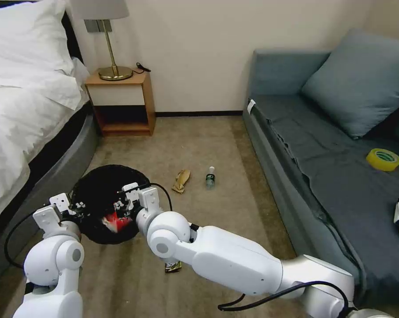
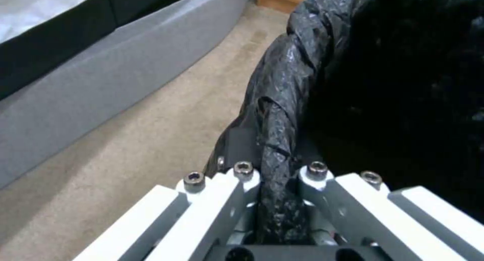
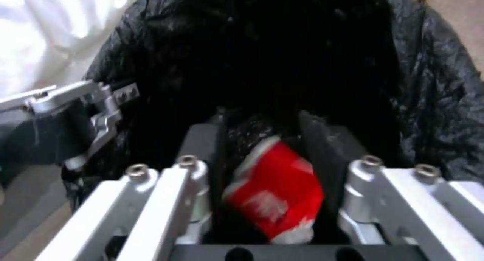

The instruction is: Pick up the trash bin, then pick up the garbage on the floor and place it into the trash bin.

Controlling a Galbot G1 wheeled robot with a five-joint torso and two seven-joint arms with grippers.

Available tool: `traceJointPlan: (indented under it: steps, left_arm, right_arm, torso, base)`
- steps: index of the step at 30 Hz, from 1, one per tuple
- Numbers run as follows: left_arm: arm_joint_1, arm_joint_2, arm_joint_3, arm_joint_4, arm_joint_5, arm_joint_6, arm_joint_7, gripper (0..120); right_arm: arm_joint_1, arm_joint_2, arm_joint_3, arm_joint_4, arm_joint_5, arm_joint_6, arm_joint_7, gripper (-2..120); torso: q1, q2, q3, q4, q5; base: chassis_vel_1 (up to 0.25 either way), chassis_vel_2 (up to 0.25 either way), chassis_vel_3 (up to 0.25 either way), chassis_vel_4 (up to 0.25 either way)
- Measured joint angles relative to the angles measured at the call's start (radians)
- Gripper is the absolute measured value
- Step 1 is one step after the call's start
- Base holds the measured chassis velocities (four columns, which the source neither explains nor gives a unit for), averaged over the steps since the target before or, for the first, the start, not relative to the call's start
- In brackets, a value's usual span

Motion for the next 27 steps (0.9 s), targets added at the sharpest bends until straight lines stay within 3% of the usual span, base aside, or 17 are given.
traceJointPlan:
  steps: [7,12,13,16,19,21,23,25,27]
  left_arm:
    - [-0.008,-0.002,0.004,0.014,0.002,0.000,0.001,3]
    - [-0.017,0.015,-0.012,0.022,0.000,0.000,0.002,3]
    - [-0.017,0.015,-0.012,0.022,0.000,0.000,0.002,3]
    - [-0.015,0.025,-0.022,0.022,-0.001,0.000,0.002,3]
    - [-0.011,0.028,-0.027,0.021,-0.003,0.000,0.003,3]
    - [-0.007,0.032,-0.033,0.017,-0.003,0.000,0.003,3]
    - [-0.006,0.033,-0.035,0.015,-0.004,0.000,0.004,3]
    - [-0.003,0.036,-0.044,0.014,-0.005,0.000,0.007,3]
    - [-0.002,0.036,-0.046,0.014,-0.005,0.000,0.008,3]
  right_arm:
    - [0.015,-0.023,0.074,0.006,-0.076,0.005,-0.034,66]
    - [0.001,-0.088,0.213,0.078,-0.169,0.007,-0.096,88]
    - [0.001,-0.088,0.213,0.078,-0.169,0.007,-0.096,88]
    - [-0.058,-0.144,0.322,0.143,-0.307,0.058,-0.197,99]
    - [-0.111,-0.192,0.404,0.197,-0.389,0.117,-0.269,99]
    - [-0.237,-0.287,0.555,0.285,-0.515,0.199,-0.364,100]
    - [-0.280,-0.321,0.607,0.319,-0.544,0.214,-0.382,100]
    - [-0.437,-0.408,0.743,0.435,-0.591,0.241,-0.380,100]
    - [-0.488,-0.423,0.791,0.470,-0.605,0.238,-0.373,100]
  torso:
    - [0.000,0.000,0.000,0.0000,0.0001]
    - [0.000,0.000,0.000,0.0002,0.0002]
    - [0.000,0.000,0.000,0.0002,0.0002]
    - [0.000,0.000,0.000,0.0000,0.0004]
    - [0.000,0.000,0.000,0.0004,0.0002]
    - [0.000,0.000,0.000,0.0002,0.0006]
    - [0.000,0.000,0.000,0.0000,0.0008]
    - [0.000,0.000,0.000,-0.0006,0.0007]
    - [0.000,0.000,0.000,-0.0009,0.0008]
  base:
    - [0.000,0.000,0.000,0.000]
    - [0.000,0.000,0.000,0.000]
    - [0.000,0.000,0.000,0.000]
    - [0.000,0.000,0.000,0.000]
    - [0.000,0.000,0.000,0.000]
    - [0.000,0.000,0.000,0.000]
    - [0.000,0.000,0.000,0.000]
    - [0.000,0.000,0.000,0.000]
    - [0.000,0.000,0.000,0.000]
